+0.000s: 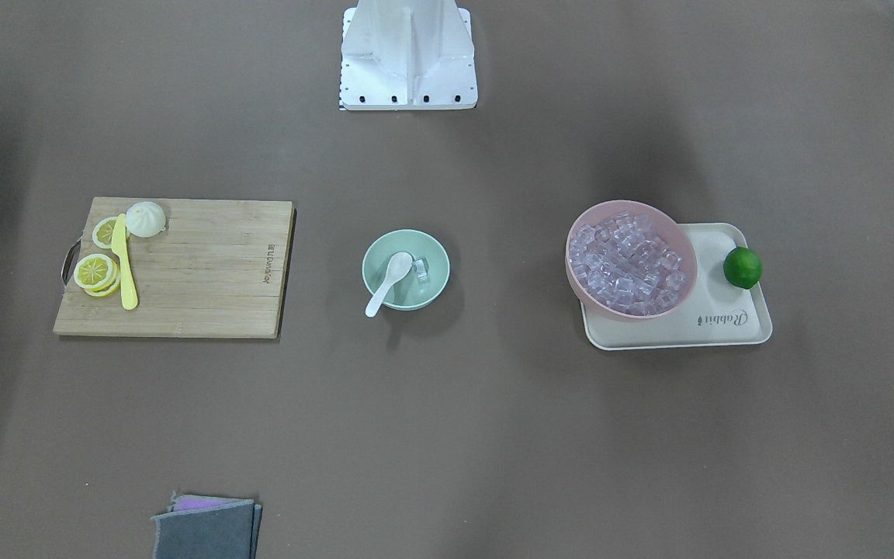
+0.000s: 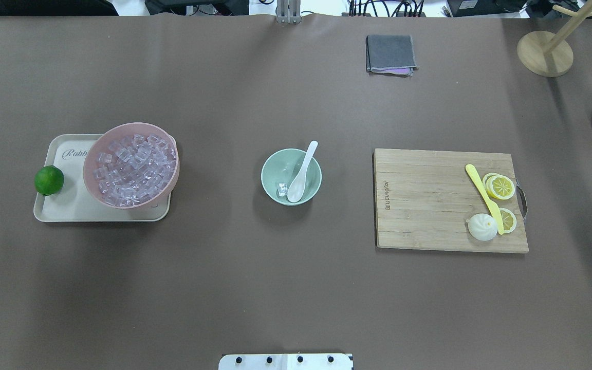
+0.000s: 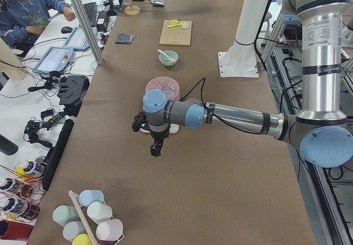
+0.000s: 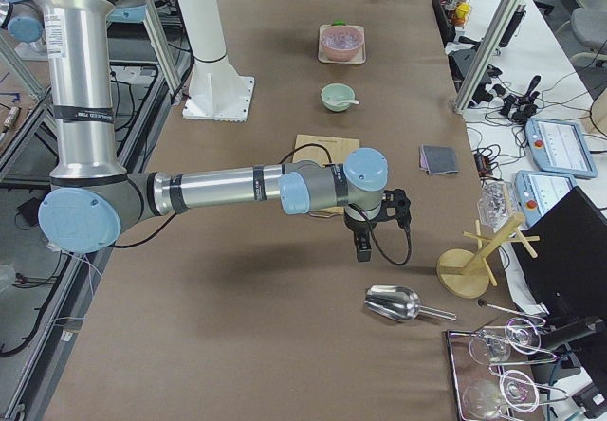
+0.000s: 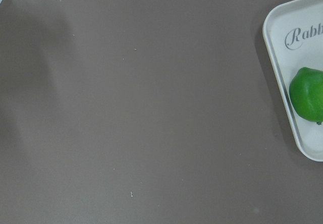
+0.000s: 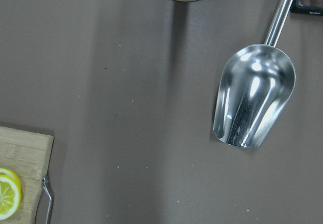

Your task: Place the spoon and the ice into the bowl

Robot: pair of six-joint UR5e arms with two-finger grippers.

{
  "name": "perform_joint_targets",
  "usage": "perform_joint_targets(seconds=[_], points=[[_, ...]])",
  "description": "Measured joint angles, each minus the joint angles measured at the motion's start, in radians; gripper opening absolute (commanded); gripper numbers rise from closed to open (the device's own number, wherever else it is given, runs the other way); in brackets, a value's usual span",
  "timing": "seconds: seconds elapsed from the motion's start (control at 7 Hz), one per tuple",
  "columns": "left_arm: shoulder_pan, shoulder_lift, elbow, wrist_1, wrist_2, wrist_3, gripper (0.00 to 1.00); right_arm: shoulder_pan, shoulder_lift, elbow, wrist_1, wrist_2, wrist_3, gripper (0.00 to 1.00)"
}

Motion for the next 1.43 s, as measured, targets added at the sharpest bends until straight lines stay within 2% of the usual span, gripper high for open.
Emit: perform_joint_targets(seconds=[0.71,1.43], points=[[-0.001,0.007,-0.004,0.000,0.000,0.000,0.99,0.000,-0.039,0.003,0.056,-0.013,-0.005,1.00],[-0.001,0.009,0.010,0.003,0.002,-0.002,0.99,0.001,-0.065,-0.007,0.051,-0.020,-0.065,1.00]])
